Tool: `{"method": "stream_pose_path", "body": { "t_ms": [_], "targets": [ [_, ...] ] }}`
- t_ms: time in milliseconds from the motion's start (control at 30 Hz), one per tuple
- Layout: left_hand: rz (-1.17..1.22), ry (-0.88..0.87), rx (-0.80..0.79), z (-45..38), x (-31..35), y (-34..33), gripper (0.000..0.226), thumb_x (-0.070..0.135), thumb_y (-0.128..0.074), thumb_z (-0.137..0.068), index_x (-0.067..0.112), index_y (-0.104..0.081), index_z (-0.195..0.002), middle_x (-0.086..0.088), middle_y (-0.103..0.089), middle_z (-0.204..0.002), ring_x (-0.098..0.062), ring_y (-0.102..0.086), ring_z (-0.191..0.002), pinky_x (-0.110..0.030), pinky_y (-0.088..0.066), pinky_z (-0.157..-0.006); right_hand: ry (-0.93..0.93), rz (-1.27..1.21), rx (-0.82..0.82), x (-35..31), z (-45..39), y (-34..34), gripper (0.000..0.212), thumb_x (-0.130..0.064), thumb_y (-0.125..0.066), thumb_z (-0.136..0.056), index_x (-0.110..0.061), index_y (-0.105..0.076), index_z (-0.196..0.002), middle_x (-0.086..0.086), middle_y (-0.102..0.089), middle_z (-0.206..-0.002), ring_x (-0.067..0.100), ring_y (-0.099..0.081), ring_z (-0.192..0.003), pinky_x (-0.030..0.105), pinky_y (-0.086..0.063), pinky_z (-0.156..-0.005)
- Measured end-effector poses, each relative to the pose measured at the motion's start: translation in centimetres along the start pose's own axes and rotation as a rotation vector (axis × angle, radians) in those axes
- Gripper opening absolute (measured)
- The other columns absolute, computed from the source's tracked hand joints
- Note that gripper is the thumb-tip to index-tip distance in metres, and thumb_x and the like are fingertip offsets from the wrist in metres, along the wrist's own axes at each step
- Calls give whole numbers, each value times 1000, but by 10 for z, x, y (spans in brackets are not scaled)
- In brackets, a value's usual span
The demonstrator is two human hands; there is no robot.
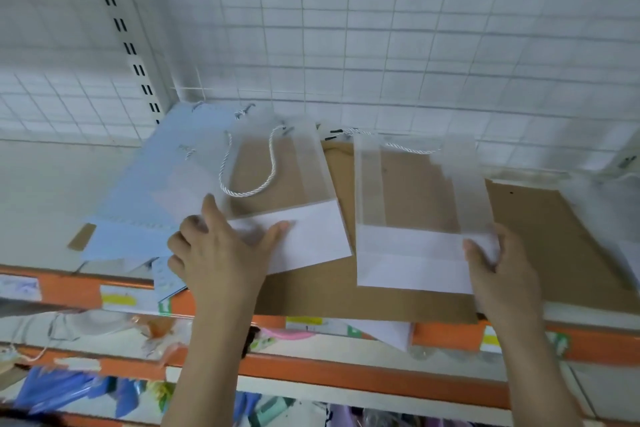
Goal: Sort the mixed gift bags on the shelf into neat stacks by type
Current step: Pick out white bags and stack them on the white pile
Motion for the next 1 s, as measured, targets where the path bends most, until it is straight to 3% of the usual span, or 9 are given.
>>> {"method": "stream_pose_path", "body": {
  "t_ms": [100, 333, 500, 700, 800, 867, 933, 1000],
  "targets": [
    [90, -98, 14, -7, -1, 2, 104, 57, -78, -54, 9, -39, -137, -27, -43, -125, -42, -40, -112, -50, -33, -89, -6, 24, 69, -3, 10, -3, 59, -38, -55, -86, -10, -42, -135, 17, -54, -129, 33, -51, -117, 41, -38, -99],
    [367, -181, -59, -30, 6, -7, 89, 37, -84, -61, 12, -41, -135, -21, -33, -134, -42, -46, -110, -49, -42, -93, -32, 25, 103, -21, 8, -11, 43, -21, -57, -90, -5, -46, -128, 17, -57, -120, 33, -53, -111, 36, -39, -91],
    [565, -211, -112, -56, 29, -12, 79, 26, -83, -66, 13, -42, -133, -17, -32, -134, -30, -46, -112, -31, -38, -91, -23, 8, 262, -33, -13, -13, 39, -17, -59, -89, 4, -50, -121, 21, -57, -115, 34, -53, -108, 37, -40, -92],
    [753, -140, -128, -56, 54, -6, 83, 24, -76, -75, 12, -28, -142, -9, -42, -138, -13, -55, -89, -11, -31, -81, -41, -32, 403, -30, -29, -15, 35, -11, -58, -88, 8, -52, -117, 24, -58, -113, 36, -55, -107, 34, -40, -88],
    [772, -51, -105, -45, 55, -7, 83, 27, -71, -80, 9, -22, -144, -13, -50, -135, -21, -54, -105, -19, -33, -88, -20, -31, 410, -22, -38, -11, 34, -13, -59, -88, 6, -53, -116, 22, -59, -111, 36, -55, -105, 37, -41, -88],
    [815, -12, -61, -38, 55, -9, 74, 27, -69, -82, 7, -28, -141, -14, -56, -126, -22, -54, -105, -18, -35, -83, -15, -52, 400, -13, -44, -5, 34, -15, -59, -88, 3, -54, -116, 20, -60, -110, 35, -55, -105, 40, -43, -90],
    [836, 17, -23, -30, 58, -12, 53, 30, -66, -83, 7, -46, -126, -14, -64, -100, -15, -52, -73, -16, -33, -64, -34, -99, 362, -2, -50, 2, 31, -15, -60, -88, 1, -54, -114, 15, -61, -107, 32, -56, -103, 38, -44, -89],
    [868, 68, -4, -20, 63, -18, 38, 32, -65, -84, 4, -57, -108, -6, -52, -67, -10, -40, -55, -15, -32, -50, -74, -171, 310, 10, -57, 11, 29, -15, -60, -87, -3, -55, -113, 7, -60, -100, 29, -58, -100, 34, -43, -86]
  ]
}}
Point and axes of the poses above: each hand's wrist, its own z-axis away from the middle knuckle, its own y-axis out of the back of the hand, x = y × z, the point moved 4 cm from there along -z, towards the middle knuckle
